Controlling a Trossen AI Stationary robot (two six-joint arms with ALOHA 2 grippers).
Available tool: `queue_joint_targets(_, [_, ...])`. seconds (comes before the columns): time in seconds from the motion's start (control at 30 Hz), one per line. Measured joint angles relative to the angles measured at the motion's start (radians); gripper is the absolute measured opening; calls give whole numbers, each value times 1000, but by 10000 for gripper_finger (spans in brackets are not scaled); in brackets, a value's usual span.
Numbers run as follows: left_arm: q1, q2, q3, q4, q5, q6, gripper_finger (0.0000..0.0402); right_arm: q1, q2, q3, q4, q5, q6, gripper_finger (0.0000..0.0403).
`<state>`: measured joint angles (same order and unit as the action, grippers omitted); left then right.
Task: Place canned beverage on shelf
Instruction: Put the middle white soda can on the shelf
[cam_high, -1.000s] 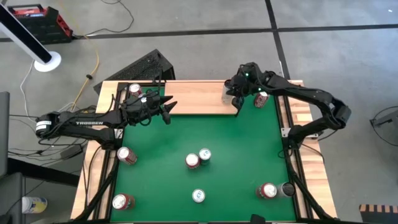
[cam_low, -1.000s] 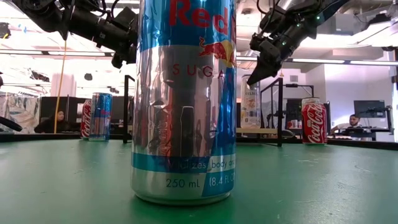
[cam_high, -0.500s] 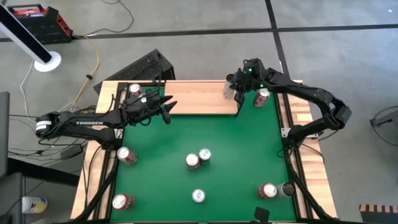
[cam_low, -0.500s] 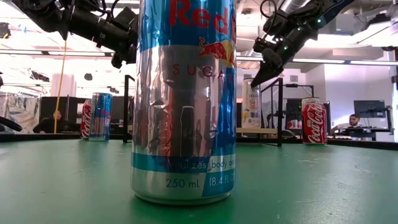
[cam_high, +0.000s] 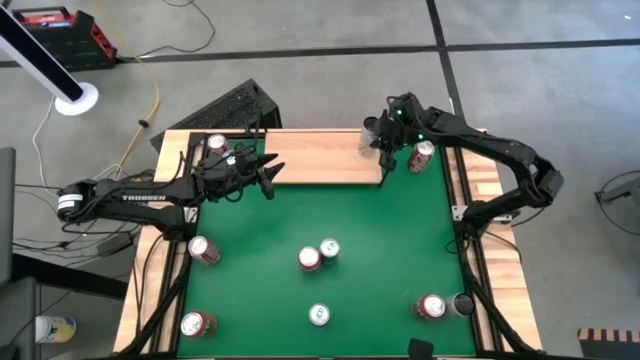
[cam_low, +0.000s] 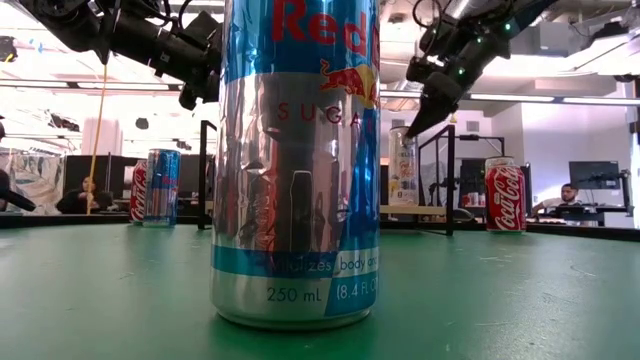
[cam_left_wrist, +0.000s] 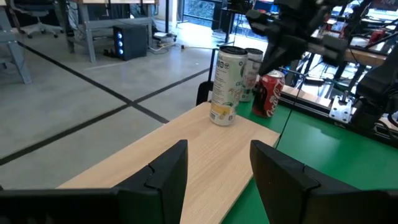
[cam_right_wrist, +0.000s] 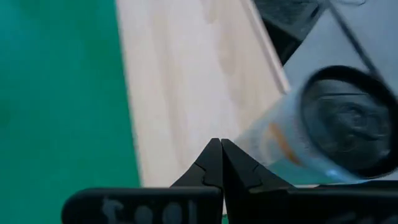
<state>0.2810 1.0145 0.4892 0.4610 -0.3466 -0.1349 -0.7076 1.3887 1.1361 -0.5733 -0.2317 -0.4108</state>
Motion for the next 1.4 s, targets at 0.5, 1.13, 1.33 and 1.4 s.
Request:
queue_joint_targets(0.5, [0,0,0,0,0,6,158,-24,7,88,-82,140,-63,18])
queue_joint_targets(1.13, [0,0,0,0,0,-1,158,-13,74,88,-111,125,-70,18])
queue_joint_targets(1.33, [0,0,0,0,0,-3,158,-12,111,88,-95,125,-70,18])
queue_joint_targets(1.4, [0,0,0,0,0,-4,158,-13,112,88,-84,125,-70,18])
